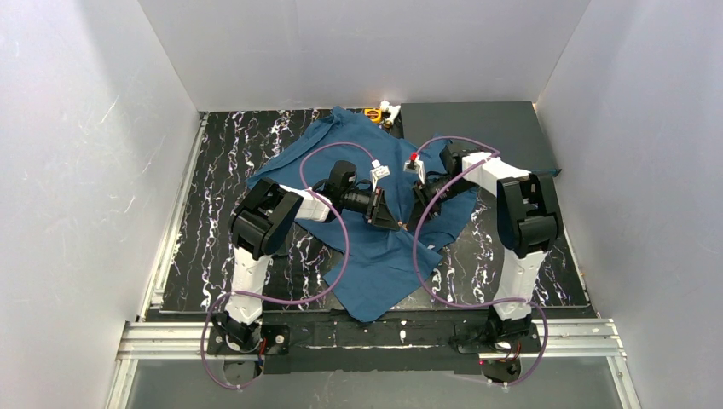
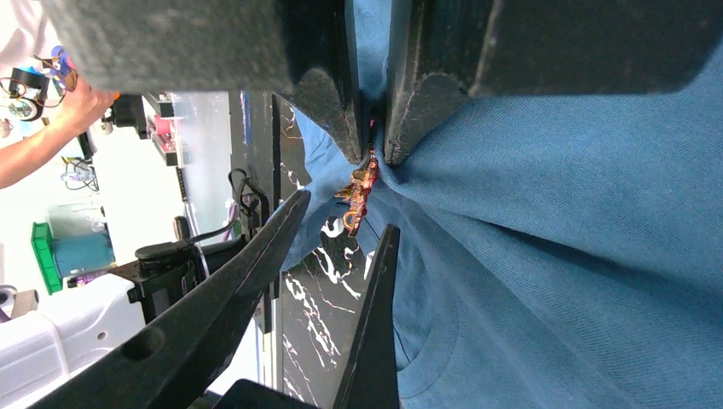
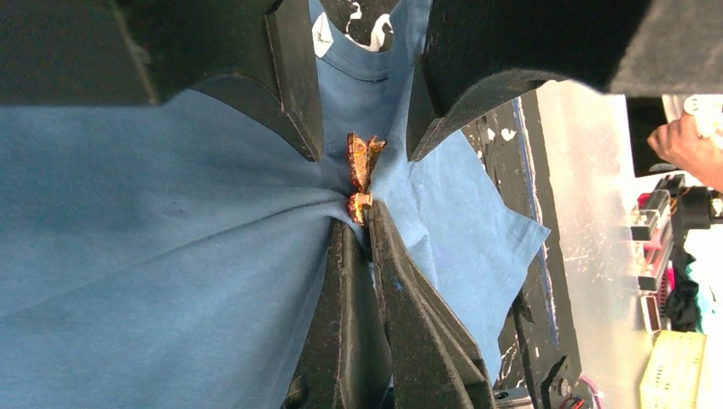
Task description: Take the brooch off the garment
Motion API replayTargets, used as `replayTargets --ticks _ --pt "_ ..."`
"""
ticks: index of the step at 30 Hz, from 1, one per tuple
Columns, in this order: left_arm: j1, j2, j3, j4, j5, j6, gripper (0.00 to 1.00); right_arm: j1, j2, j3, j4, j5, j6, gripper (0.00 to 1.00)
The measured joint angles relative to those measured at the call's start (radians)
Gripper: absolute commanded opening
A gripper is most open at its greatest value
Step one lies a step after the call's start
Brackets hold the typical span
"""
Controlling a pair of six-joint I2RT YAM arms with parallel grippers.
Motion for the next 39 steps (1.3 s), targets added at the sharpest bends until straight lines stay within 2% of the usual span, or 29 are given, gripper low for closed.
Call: replayTargets --ticks 3,5,12,19,20,22,24,28,32,33,37,39 --pt "-0.001 0.000 0.000 0.000 0.000 0.002 0.00 0.011 0.020 0.000 0.002 -0.003 0.003 0.44" --pt "-0.002 0.000 0.000 0.000 0.000 0.003 0.00 0.013 0.033 0.002 0.001 -0.003 0.005 0.39" --pt "-0.002 0.000 0.000 -0.001 -0.002 0.003 0.00 0.013 0.043 0.003 -0.001 -0.010 0.010 0.10" --pt "-0.002 0.000 0.000 -0.003 -0.005 -0.014 0.00 0.013 0.043 0.004 -0.006 -0.009 -0.001 0.01" --pt "-0.002 0.000 0.000 -0.004 -0.005 -0.016 0.04 0.013 0.043 0.004 -0.008 -0.009 -0.002 0.01" --pt "-0.002 0.000 0.000 -0.008 -0.006 -0.017 0.28 0.013 0.043 0.004 -0.012 -0.009 -0.003 0.01" --pt "-0.002 0.000 0.000 -0.012 -0.014 -0.024 0.40 0.013 0.040 0.003 -0.013 -0.008 -0.002 0.01" --pt "0.004 -0.017 -0.024 -0.027 -0.058 -0.048 0.47 0.008 0.003 -0.031 0.025 -0.011 0.052 0.01" --pt "0.016 -0.059 -0.062 -0.046 -0.105 -0.084 0.53 0.003 -0.081 -0.125 0.149 -0.007 0.171 0.01" --pt "0.019 -0.077 -0.071 -0.061 -0.121 -0.094 0.57 0.002 -0.113 -0.161 0.201 -0.002 0.218 0.01" --pt "0.034 -0.163 -0.103 -0.113 -0.171 -0.111 0.85 0.002 -0.211 -0.278 0.368 0.030 0.393 0.01" --pt "0.037 -0.201 -0.106 -0.145 -0.190 -0.108 0.87 0.002 -0.256 -0.337 0.454 0.051 0.487 0.01"
